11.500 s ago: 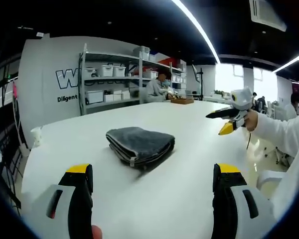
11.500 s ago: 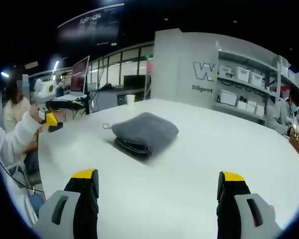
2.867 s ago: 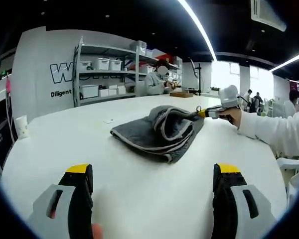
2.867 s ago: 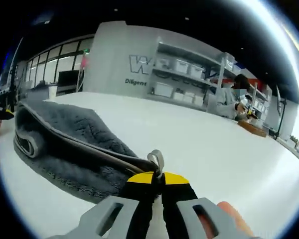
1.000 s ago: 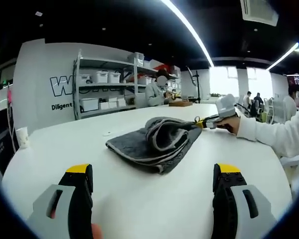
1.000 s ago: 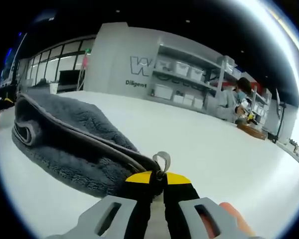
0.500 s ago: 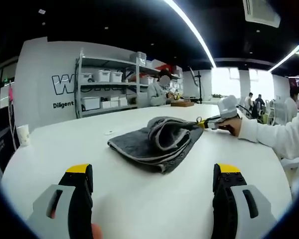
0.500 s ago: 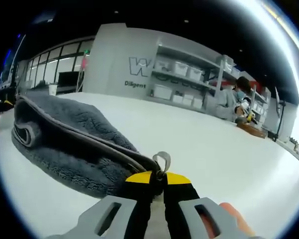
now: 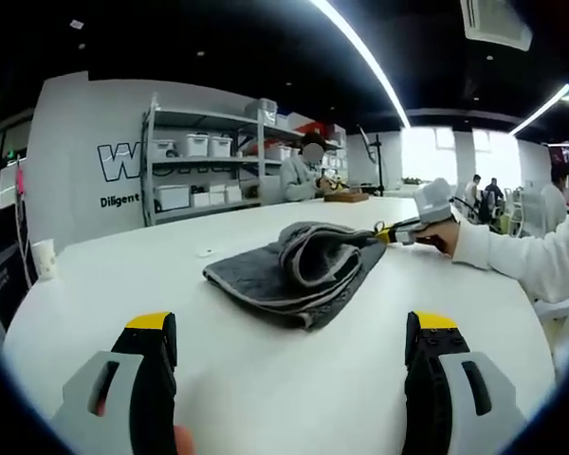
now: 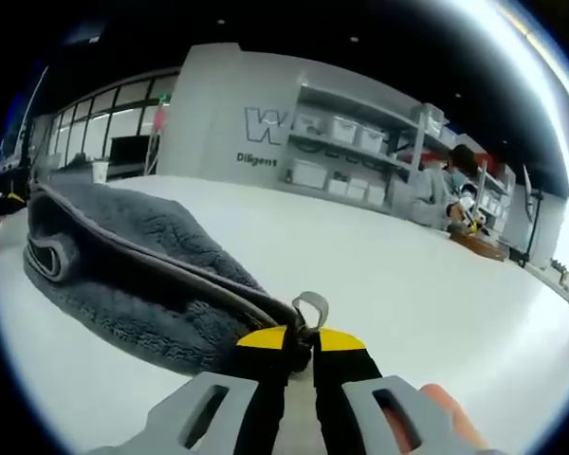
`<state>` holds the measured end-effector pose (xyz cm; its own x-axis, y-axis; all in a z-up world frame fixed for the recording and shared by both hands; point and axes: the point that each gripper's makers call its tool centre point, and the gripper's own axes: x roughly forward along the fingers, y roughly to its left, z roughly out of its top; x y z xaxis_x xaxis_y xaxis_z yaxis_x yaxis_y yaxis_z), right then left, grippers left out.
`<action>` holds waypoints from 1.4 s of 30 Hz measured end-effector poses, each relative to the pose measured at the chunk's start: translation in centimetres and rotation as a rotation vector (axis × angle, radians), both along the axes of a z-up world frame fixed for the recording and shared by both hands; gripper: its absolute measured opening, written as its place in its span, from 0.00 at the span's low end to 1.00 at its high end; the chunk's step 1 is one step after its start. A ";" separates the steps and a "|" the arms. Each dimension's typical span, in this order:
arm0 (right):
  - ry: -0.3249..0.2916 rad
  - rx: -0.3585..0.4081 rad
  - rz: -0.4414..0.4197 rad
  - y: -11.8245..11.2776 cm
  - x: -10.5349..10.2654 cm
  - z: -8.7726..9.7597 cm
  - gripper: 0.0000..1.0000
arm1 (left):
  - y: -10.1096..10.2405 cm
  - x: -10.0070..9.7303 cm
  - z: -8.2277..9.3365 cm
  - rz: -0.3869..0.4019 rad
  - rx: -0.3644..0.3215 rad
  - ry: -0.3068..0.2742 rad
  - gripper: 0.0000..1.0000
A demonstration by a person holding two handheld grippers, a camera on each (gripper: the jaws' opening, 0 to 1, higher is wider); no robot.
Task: Open the folded towel by lifting each exposed corner and separating the folded layers until the towel lies flat within the target outline without major curled edges
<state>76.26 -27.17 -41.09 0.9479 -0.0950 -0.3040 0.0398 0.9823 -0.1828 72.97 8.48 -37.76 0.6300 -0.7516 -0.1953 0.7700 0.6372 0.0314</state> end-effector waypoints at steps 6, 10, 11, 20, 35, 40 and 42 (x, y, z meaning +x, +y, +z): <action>-0.089 0.124 0.009 0.2 -1.9 2.3 0.11 | 0.0 0.0 0.0 -0.002 0.004 0.000 1.00; -0.196 0.222 0.042 0.6 -2.8 4.6 0.19 | 0.0 0.0 0.1 0.000 0.005 -0.003 1.00; -0.220 0.254 0.063 1.1 -3.0 5.2 0.23 | 0.0 0.0 0.0 0.001 0.006 -0.001 1.00; -0.282 0.256 0.257 3.7 -0.7 7.1 0.52 | -0.2 -0.1 0.0 -0.009 -0.009 0.014 1.00; -0.250 0.140 0.452 9.0 -0.2 6.6 0.83 | 0.0 -0.1 0.3 0.000 -0.010 0.006 1.00; -0.201 0.045 0.520 11.0 -0.6 5.5 0.94 | -0.1 -0.1 0.1 -0.002 -0.001 0.004 1.00; -0.191 0.033 0.538 11.7 -0.7 5.1 0.97 | -0.1 -0.1 0.1 -0.004 0.000 0.005 1.00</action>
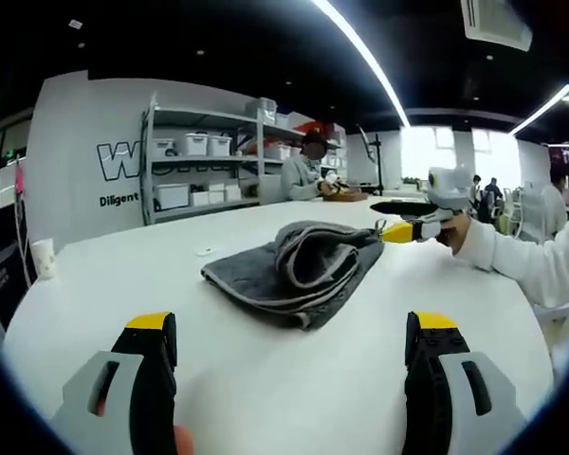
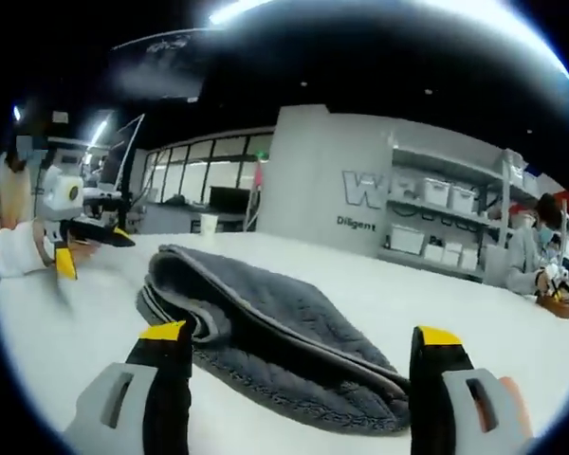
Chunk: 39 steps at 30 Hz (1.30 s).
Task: Open the folded towel by lifting each exposed corner and separating the folded layers until the towel lies flat within the target outline without major curled edges
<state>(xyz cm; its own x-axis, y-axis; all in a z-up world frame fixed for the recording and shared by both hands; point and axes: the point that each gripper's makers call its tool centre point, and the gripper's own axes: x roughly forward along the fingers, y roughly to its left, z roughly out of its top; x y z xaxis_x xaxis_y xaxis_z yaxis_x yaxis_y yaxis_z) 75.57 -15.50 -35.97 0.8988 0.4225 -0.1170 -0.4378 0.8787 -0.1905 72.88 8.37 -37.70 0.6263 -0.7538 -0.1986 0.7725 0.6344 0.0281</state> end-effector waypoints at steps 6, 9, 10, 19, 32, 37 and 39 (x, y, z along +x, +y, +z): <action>0.025 -0.029 0.045 1.4 -0.4 -0.7 0.99 | 0.1 0.1 -0.3 0.004 -0.002 0.014 1.00; 0.022 -0.052 0.042 1.4 -0.4 -0.8 0.99 | 0.0 0.0 -0.2 -0.001 -0.006 0.011 1.00; 0.026 -0.065 0.032 1.3 -0.4 -1.0 0.99 | 0.0 0.1 -0.2 -0.001 -0.007 0.014 1.00; -0.020 -0.113 -0.103 -0.9 0.7 -0.8 0.94 | -0.2 -0.1 0.0 -0.007 -0.004 0.004 1.00; -0.177 -0.381 -0.270 -1.4 3.3 -0.3 0.87 | -0.2 -0.2 -0.1 -0.006 0.001 0.001 1.00; -0.266 -0.524 -0.269 0.0 4.0 0.3 0.78 | -0.1 0.0 -0.3 -0.002 -0.001 0.015 1.00; -0.279 -0.552 -0.262 0.6 4.3 0.2 0.76 | -0.2 -0.1 -0.2 -0.006 -0.002 0.013 1.00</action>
<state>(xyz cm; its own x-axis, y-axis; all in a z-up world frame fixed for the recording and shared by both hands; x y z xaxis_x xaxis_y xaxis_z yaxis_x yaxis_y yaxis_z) 79.88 -14.93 -35.79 0.9913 0.1313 -0.0017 -0.0926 0.6902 -0.7177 72.78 8.15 -37.93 0.6195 -0.7579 -0.2046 0.7764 0.6300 0.0170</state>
